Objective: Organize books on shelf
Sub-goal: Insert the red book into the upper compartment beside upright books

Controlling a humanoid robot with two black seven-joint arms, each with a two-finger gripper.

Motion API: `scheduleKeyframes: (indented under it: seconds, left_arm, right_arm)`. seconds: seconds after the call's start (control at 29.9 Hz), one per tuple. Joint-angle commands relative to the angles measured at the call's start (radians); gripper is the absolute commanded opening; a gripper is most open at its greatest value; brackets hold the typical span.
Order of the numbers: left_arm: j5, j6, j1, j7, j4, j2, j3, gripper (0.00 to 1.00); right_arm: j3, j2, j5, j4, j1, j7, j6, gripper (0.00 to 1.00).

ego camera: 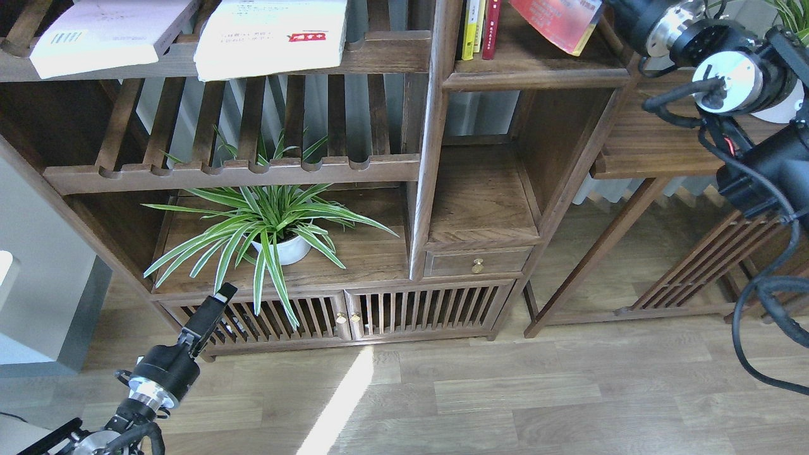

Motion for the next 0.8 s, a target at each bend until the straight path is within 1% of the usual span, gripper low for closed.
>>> scheduleKeyframes:
  seconds: [0.0,0.33,0.43,0.54,0.6,0.77]
  left_arm:
    - [0.000,0.000,0.001,0.000,0.000,0.000,0.000,0.99]
    - [0.000,0.000,0.001,0.000,0.000,0.000,0.000,0.99]
    - [0.000,0.000,0.001,0.000,0.000,0.000,0.000,0.99]
    - [0.000,0.000,0.001,0.000,0.000,0.000,-0.001,0.99]
    - [0.000,0.000,0.001,0.000,0.000,0.000,0.000,0.99]
    - [0.000,0.000,-0.001,0.000,0.000,0.000,0.000,0.99]
  right_arm:
    - [0.004,0.038,-0.022,-0.071,0.027,0.012,0.000,0.02]
    - [0.006,0.115,-0.040,-0.192,0.090,0.027,0.000,0.02]
    - [0.006,0.136,-0.051,-0.250,0.109,0.044,-0.007,0.02]
    - [0.006,0.178,-0.051,-0.292,0.138,0.072,-0.053,0.03]
    - [0.004,0.204,-0.051,-0.308,0.149,0.081,-0.075,0.03]
    - [0.001,0.250,-0.053,-0.351,0.162,0.095,-0.080,0.03]
